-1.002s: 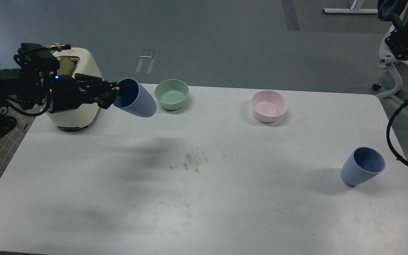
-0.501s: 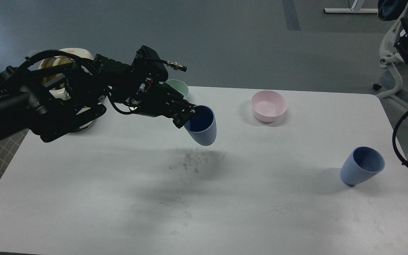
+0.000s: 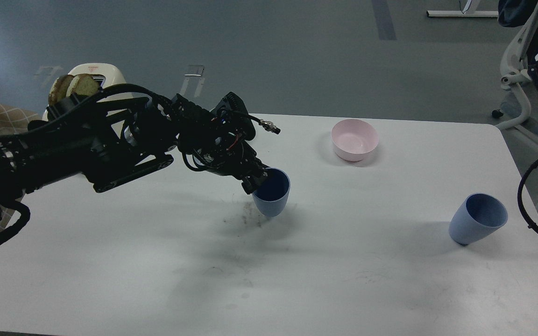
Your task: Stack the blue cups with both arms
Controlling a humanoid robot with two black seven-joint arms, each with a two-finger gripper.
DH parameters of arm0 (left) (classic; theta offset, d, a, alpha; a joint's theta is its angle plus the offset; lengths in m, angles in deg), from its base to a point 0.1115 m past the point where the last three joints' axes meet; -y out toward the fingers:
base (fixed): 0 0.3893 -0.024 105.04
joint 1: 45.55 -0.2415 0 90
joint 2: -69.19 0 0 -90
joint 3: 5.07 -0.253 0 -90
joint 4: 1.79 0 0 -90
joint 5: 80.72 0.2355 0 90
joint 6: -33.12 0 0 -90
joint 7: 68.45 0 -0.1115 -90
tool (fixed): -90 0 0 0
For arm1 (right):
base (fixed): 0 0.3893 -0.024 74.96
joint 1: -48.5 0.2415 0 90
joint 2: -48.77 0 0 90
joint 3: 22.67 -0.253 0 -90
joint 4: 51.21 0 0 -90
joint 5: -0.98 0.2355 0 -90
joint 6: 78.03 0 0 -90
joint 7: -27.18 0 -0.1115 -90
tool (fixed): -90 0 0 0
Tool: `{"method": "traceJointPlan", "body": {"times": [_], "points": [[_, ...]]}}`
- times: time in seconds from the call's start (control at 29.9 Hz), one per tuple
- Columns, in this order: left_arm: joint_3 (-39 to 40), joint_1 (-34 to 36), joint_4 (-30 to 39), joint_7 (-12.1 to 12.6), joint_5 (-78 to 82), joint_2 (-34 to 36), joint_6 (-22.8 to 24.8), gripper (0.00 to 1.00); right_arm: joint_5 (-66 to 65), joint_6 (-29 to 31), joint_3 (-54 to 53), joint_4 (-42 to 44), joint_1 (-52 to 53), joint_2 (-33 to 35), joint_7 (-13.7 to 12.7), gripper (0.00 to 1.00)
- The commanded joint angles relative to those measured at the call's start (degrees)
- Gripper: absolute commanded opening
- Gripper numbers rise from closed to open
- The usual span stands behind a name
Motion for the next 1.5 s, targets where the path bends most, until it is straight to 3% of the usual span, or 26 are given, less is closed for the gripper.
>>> {"method": "traceJointPlan", "body": {"times": [0.0,0.13,0.33,0.5,0.63,0.74,1.07,1.17,1.27,1.47], "points": [[-0.2,-0.1,-0.1,0.0,0.0,-0.1,0.1,0.03,0.0,0.0,0.0,0.0,-0.6,0.1,0.0,1.0],[-0.2,-0.1,-0.1,0.0,-0.2,-0.3,0.2,0.14,0.0,0.0,0.0,-0.1,-0.7,0.1,0.0,1.0],[0.0,-0.2,-0.1,1.0,-0.8,-0.4,0.1,0.45,0.0,0.0,0.0,-0.2,-0.7,0.0,0.0,1.0],[0.6,-0.2,-0.1,1.8,-1.9,-1.1,-0.1,0.61,0.0,0.0,0.0,-0.2,-0.8,-0.1,0.0,1.0],[1.2,1.9,-0.1,1.8,-10.2,-0.2,-0.4,0.74,0.0,0.0,0.0,-0.3,-0.8,0.2,0.0,1.0],[6.1,2.1,-0.1,2.0,-23.5,1.5,-1.5,0.91,0.0,0.0,0.1,-1.9,-1.4,1.0,-0.2,1.0],[13.5,1.7,-9.9,1.1,-57.1,5.2,-3.9,0.96,0.0,0.0,1.4,-6.8,-1.9,6.6,-0.2,1.0],[19.6,0.2,-11.6,1.2,-76.3,7.8,-4.1,0.97,-1.1,0.0,5.3,-10.7,-2.9,9.8,-0.2,1.0],[23.0,-1.0,-12.1,1.2,-84.9,7.9,-4.1,0.97,-2.1,0.0,7.4,-12.4,-3.2,12.3,-0.2,1.0],[41.1,-8.9,-15.1,1.4,-96.8,7.4,-3.0,0.97,-12.0,0.0,12.7,-19.2,-3.5,21.0,-0.1,1.0]]}}
